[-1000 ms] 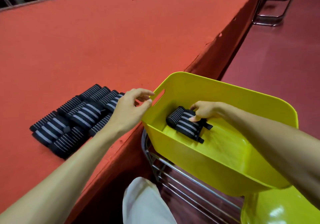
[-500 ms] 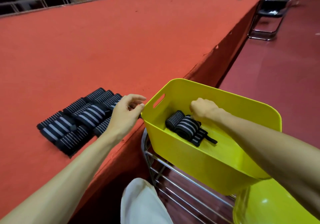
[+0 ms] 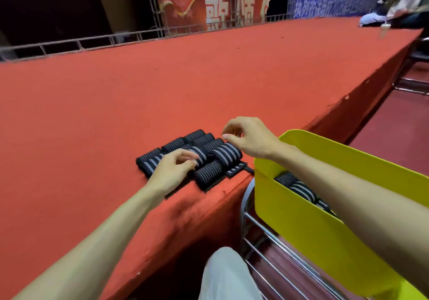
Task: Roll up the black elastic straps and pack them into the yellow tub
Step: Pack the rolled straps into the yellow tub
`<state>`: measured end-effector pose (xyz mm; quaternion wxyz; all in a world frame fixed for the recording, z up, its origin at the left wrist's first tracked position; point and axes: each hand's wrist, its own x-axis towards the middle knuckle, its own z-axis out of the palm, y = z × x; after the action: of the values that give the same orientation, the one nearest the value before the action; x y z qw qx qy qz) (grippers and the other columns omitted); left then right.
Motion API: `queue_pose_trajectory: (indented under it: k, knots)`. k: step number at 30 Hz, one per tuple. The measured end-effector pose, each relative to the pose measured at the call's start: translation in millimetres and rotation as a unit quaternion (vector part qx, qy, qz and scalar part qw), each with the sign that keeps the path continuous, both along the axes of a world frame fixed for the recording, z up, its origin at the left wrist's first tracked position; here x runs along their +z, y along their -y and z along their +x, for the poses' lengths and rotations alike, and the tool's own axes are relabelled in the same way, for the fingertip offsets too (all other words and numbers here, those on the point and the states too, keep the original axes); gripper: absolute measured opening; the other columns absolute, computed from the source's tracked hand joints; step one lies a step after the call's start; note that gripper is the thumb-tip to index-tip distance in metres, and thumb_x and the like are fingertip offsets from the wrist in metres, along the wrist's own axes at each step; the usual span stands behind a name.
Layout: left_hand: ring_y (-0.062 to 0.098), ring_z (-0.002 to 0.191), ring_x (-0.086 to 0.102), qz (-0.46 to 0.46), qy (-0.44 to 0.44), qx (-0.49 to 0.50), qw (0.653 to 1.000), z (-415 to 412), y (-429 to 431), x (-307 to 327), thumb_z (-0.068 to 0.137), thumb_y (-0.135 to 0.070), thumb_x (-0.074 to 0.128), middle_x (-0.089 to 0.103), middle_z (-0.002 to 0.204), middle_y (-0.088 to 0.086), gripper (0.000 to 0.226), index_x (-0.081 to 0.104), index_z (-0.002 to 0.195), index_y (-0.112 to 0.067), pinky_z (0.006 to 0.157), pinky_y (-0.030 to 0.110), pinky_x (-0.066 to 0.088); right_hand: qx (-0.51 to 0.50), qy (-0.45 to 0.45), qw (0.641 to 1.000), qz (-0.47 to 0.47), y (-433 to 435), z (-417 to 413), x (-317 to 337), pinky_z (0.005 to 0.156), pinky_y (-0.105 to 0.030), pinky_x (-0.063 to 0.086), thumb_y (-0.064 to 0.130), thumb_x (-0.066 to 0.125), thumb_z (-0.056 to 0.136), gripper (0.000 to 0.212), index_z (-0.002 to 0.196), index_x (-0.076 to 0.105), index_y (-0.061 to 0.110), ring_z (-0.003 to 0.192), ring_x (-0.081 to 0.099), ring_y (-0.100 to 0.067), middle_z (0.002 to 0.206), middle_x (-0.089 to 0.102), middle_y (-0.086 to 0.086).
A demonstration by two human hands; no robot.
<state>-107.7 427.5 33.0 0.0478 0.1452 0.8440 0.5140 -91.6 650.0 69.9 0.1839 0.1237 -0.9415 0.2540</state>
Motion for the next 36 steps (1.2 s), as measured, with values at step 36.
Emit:
queue_pose_trajectory:
  k: [36]
  knots:
    - [0.018, 0.092, 0.044, -0.302, -0.358, -0.037, 0.883, -27, 99, -98, 0.064, -0.023, 0.076, 0.054, 0.095, -0.004, 0.047, 0.05, 0.103, -0.014, 0.077, 0.033, 0.035, 0.076, 0.121, 0.988, 0.054, 96, -74, -25, 0.066, -0.015, 0.033, 0.021, 0.06, 0.092, 0.014, 0.101, 0.07, 0.018, 0.078, 0.055, -0.007, 0.087, 0.065, 0.008]
